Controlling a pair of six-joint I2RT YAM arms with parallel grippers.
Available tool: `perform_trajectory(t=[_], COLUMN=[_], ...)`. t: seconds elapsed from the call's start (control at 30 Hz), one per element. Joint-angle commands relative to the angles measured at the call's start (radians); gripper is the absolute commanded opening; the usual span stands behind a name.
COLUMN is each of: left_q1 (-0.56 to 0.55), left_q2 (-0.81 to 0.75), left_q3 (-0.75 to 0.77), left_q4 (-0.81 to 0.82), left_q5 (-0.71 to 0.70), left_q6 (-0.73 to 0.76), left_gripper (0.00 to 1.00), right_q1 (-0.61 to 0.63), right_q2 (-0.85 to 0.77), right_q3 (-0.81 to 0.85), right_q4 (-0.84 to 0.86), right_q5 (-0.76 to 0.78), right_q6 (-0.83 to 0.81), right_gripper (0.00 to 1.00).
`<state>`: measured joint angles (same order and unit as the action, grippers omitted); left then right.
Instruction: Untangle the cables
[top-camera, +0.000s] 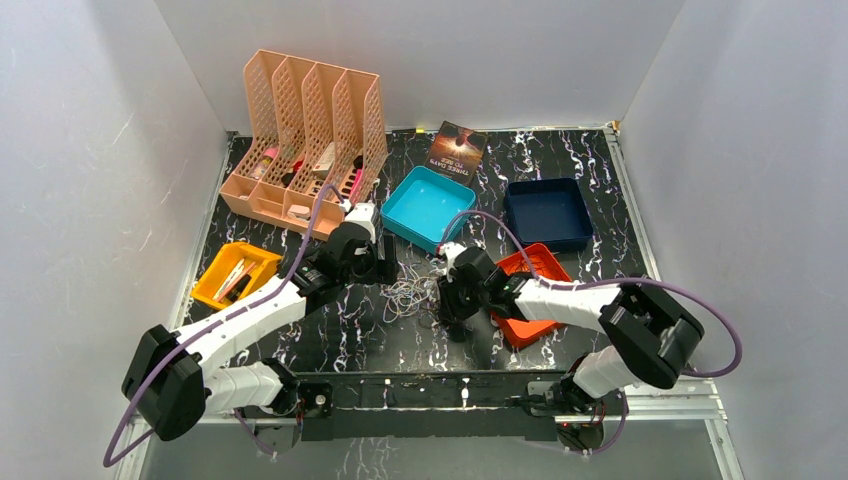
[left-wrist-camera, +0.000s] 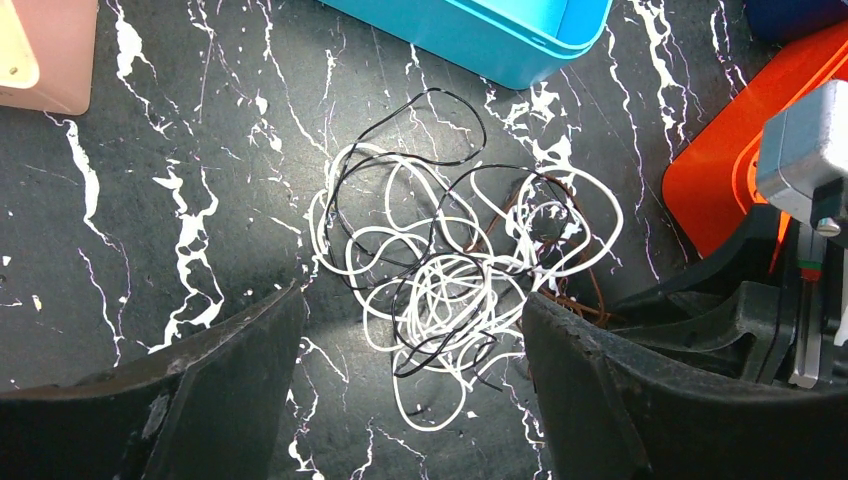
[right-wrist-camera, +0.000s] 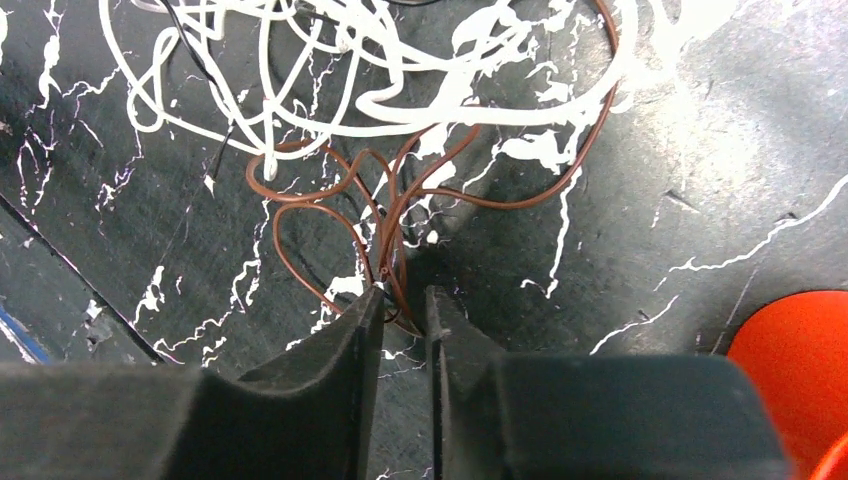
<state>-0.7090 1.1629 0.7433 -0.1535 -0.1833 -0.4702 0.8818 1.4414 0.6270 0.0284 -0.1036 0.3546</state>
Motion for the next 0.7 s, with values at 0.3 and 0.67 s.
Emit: perform_trajectory(t=[0.3, 0.67], left_q1=[0.003, 0.006], left_q2=[-0.112, -0.406], left_q3=[-0.017, -0.138], left_q4=[-0.013, 0.21], left_q5=[-0.098, -0.115], left_q6=[0.005, 0.167], left_gripper=[0.87, 0.96], right_q1=[0.048, 0.049], right_q2=[-0.199, -0.319], right_q3=[0.142, 0.366], right_q4=[-0.121, -0.314], right_q5=[0.041, 0.161], right_q6=[-0.061, -0.123], right_gripper=[0.0, 0.0])
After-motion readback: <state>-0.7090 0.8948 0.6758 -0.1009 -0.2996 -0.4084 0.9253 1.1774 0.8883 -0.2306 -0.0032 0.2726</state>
